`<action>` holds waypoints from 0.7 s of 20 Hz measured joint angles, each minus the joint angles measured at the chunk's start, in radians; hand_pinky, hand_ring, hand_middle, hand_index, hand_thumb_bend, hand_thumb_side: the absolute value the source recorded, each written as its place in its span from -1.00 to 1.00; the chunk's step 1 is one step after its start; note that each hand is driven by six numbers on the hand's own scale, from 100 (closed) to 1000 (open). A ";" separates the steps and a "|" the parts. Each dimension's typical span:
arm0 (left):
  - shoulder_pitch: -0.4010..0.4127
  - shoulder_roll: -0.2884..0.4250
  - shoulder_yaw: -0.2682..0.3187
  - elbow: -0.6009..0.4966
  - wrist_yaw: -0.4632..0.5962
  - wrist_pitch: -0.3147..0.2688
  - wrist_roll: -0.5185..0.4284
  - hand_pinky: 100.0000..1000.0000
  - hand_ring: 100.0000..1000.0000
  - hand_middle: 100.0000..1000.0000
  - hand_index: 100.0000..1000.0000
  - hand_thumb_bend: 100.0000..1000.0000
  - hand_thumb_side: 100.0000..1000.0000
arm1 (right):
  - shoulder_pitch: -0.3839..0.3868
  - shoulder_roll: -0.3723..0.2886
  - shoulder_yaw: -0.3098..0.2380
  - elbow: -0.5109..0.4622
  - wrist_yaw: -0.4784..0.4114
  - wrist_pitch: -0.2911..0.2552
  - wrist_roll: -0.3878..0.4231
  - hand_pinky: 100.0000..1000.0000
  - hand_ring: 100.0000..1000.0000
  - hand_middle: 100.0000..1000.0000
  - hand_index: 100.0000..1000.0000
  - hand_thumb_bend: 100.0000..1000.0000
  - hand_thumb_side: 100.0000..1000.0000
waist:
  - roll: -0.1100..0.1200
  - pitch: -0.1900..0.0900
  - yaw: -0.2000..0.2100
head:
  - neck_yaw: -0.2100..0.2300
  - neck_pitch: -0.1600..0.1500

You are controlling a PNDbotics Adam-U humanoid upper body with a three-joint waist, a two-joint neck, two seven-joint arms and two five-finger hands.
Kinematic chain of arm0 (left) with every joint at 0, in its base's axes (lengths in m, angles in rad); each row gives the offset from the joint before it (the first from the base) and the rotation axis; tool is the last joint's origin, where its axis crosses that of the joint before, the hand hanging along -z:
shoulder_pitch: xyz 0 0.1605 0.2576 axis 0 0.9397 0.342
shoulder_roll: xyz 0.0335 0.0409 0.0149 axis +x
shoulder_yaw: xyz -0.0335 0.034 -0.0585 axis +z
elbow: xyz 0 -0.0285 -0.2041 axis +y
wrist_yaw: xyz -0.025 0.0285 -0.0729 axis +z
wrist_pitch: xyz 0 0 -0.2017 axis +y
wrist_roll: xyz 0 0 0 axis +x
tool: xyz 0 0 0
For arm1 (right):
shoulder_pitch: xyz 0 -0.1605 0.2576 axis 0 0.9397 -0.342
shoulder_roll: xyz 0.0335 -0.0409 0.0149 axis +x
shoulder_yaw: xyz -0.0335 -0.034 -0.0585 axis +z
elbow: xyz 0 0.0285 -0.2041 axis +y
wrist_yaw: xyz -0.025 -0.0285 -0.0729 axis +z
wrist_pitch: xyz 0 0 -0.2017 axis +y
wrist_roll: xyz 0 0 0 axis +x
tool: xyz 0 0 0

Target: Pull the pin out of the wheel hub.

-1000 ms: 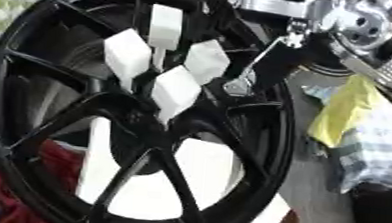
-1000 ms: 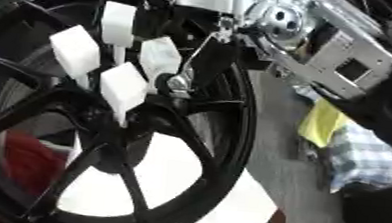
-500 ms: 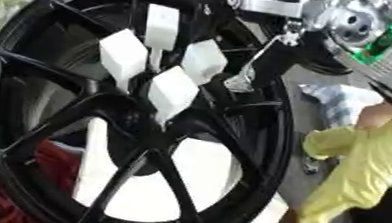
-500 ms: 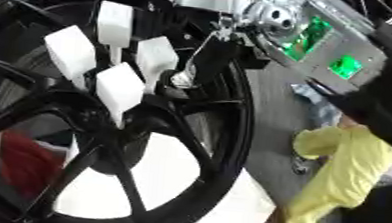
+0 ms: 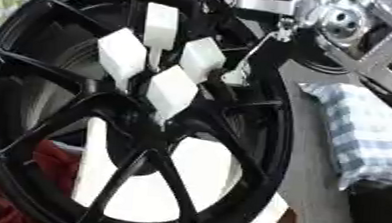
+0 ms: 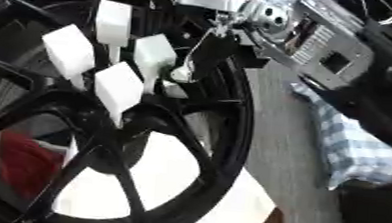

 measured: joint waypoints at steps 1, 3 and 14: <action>0.000 -0.002 0.000 0.000 0.000 0.000 0.000 0.65 0.70 0.47 0.56 -0.79 0.92 | -0.001 0.001 0.002 0.003 0.000 -0.002 0.002 0.50 0.53 0.35 0.45 -0.30 -1.00 | 0.000 0.000 0.000 | 0.000 0.000; 0.000 -0.007 0.000 0.000 0.000 0.001 -0.001 0.65 0.70 0.47 0.56 -0.79 0.93 | -0.004 0.006 0.003 0.008 0.000 -0.007 0.006 0.50 0.53 0.35 0.45 -0.31 -1.00 | 0.000 0.000 0.001 | 0.000 0.000; 0.000 -0.008 0.000 0.000 0.000 0.003 -0.004 0.65 0.70 0.47 0.56 -0.81 0.94 | -0.012 0.015 0.015 0.017 0.000 -0.028 0.024 0.47 0.47 0.18 0.37 -0.38 -1.00 | 0.000 0.000 0.001 | 0.000 0.000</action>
